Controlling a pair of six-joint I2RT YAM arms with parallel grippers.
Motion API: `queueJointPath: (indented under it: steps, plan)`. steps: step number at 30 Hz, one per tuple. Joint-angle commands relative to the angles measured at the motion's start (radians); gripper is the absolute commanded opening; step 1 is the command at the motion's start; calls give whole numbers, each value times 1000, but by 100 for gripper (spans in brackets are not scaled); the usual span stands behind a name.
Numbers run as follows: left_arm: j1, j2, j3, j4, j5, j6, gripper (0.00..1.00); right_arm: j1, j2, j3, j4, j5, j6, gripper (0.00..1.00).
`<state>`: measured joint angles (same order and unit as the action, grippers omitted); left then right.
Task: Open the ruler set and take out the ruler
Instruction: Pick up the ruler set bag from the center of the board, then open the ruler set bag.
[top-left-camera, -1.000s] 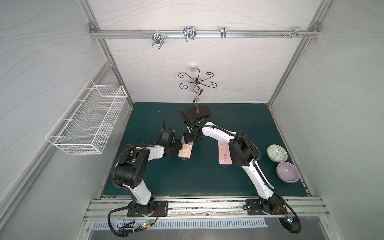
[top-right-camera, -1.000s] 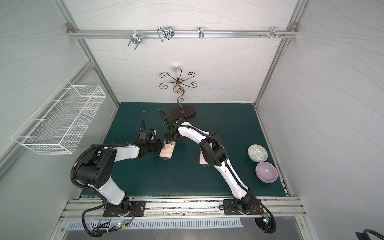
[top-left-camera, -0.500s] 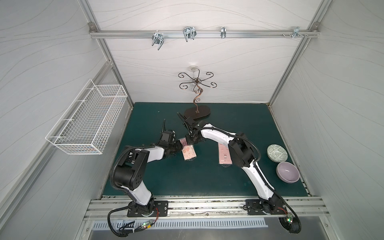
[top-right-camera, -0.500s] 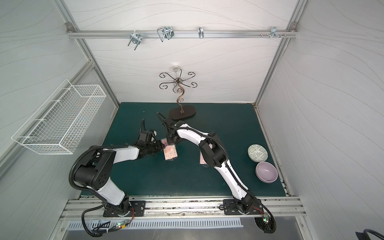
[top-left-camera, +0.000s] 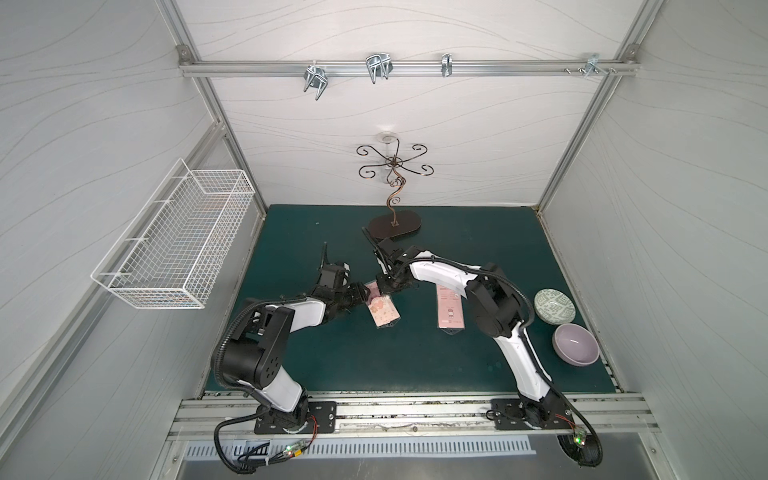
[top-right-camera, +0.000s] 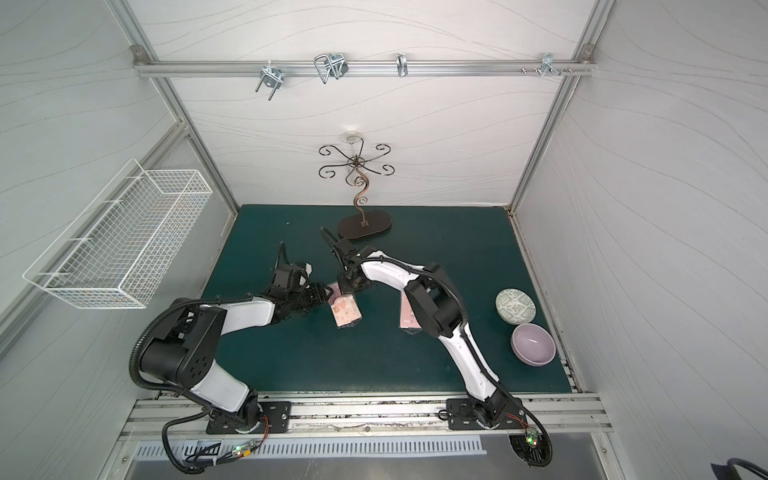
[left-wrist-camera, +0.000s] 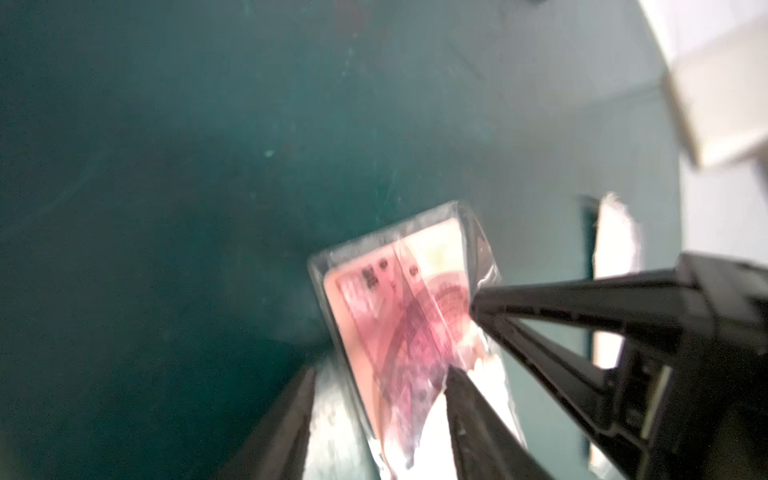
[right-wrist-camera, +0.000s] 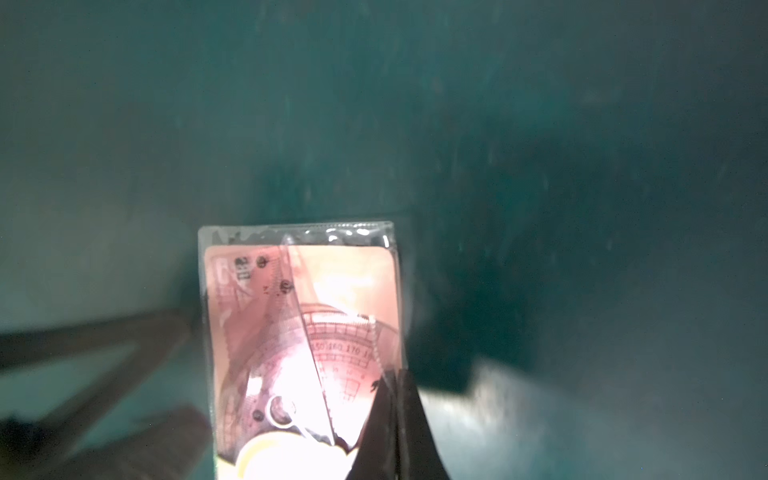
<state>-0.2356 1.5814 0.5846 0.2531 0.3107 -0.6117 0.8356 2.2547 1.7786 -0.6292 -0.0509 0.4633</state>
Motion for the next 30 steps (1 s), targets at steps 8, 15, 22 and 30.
queueJointPath:
  steps: [8,15,22,30]
  plan:
    - [53,-83,-69,9,128,-38,64,-162,-241,-249,223,-384,136,0]
    - [-6,-160,-64,132,173,-63,75,-225,-296,-281,291,-489,233,0]
    - [-76,-167,4,161,142,-66,79,-232,-357,-329,358,-493,333,0]
    - [-117,-112,32,318,157,-126,72,-219,-387,-356,396,-481,394,0]
